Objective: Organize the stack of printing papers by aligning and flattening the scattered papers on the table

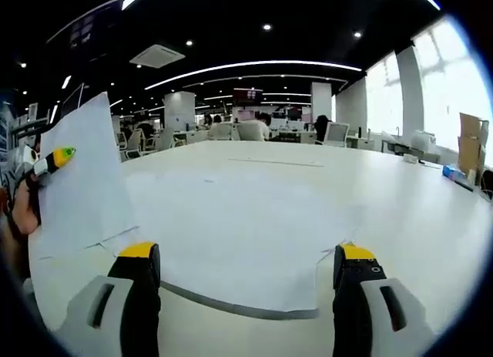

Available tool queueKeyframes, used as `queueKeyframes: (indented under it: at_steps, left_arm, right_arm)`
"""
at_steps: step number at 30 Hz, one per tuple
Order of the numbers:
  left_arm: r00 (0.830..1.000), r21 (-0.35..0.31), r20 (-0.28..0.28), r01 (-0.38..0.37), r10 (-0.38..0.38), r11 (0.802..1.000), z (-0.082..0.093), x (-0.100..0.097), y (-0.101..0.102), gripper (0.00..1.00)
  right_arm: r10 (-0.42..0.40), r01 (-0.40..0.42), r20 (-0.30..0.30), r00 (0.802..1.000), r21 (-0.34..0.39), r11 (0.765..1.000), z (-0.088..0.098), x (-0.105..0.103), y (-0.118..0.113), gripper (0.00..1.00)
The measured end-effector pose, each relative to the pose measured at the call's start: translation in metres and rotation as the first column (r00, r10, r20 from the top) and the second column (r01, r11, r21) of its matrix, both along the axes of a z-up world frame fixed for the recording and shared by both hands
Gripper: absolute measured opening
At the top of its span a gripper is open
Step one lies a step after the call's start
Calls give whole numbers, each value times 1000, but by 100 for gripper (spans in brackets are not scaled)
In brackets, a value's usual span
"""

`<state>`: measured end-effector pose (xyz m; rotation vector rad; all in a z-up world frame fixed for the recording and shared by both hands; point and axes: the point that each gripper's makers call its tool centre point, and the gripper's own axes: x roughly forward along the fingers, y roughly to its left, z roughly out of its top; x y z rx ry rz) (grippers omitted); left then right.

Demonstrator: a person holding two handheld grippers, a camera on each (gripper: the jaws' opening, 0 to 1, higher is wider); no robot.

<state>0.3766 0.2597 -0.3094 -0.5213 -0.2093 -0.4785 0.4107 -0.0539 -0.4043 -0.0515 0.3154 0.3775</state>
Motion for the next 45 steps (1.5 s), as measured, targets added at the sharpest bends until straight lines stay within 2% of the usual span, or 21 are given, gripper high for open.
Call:
queueKeyframes:
  at_steps: [20,36,43,45]
  left_arm:
    - [1000,2,-1,-1,1,1000,0,-1,-2,6]
    - [1000,2,-1,0,0,1000,0,-2,-4,6]
    - [1000,2,-2,0,0,1000,0,-2,-5,6]
    - [1000,2,-2,0,0,1000,0,-2,-6,6]
  right_arm:
    - [19,-20,-41,999,-26,999,-10,-2,4,87]
    - [12,-15,-50,999,-48,999,-13,0,2,86]
    - [12,-13,-59,998,-32,999,-13,0,1,84]
    - [16,-17,-56,998,-31,999,-12,-1,2,80]
